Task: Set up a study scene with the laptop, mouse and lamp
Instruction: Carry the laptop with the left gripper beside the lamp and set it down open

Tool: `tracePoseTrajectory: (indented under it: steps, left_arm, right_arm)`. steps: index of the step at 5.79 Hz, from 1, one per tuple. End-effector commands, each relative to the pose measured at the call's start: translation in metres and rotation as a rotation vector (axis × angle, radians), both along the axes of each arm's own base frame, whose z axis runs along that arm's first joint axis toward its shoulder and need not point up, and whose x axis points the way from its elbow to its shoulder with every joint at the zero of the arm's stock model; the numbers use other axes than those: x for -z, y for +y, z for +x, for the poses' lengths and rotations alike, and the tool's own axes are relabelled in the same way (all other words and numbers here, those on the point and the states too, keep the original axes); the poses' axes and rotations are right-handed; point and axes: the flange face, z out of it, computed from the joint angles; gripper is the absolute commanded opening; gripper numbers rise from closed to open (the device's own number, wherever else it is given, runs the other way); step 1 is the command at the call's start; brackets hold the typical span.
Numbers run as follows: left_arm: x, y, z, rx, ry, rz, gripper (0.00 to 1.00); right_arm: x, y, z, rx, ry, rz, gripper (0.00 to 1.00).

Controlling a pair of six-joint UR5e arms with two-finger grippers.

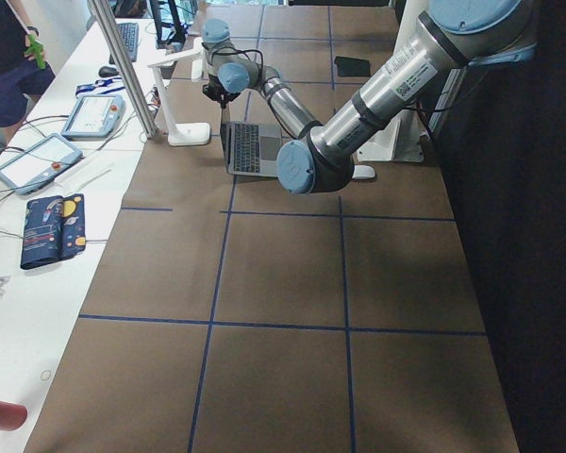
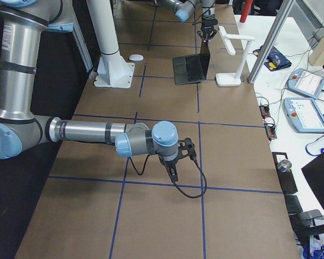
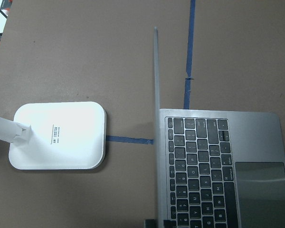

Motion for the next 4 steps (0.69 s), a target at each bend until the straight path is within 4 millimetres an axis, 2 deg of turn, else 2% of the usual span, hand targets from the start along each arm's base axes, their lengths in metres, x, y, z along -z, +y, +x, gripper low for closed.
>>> tracePoseTrajectory:
  steps: [1, 2, 3, 4]
  left_arm:
    - [-0.014, -0.002, 0.0, -0.008, 0.017, 0.04, 0.61]
    - [-0.014, -0.001, -0.006, -0.005, 0.026, 0.05, 0.8]
    - [-0.011, 0.006, -0.019, 0.004, 0.04, 0.058, 0.81]
    - [-0.006, 0.012, -0.044, 0.027, 0.068, 0.09, 0.81]
  right_arm:
    - [-0.001, 0.001, 0.0, 0.0, 0.0, -0.003, 1.0]
    - [-0.001, 0.001, 0.0, 0.0, 0.0, -0.002, 1.0]
    - [-0.001, 0.001, 0.0, 0.0, 0.0, -0.003, 1.0]
    - [-0.001, 0.001, 0.001, -0.002, 0.0, -0.002, 1.0]
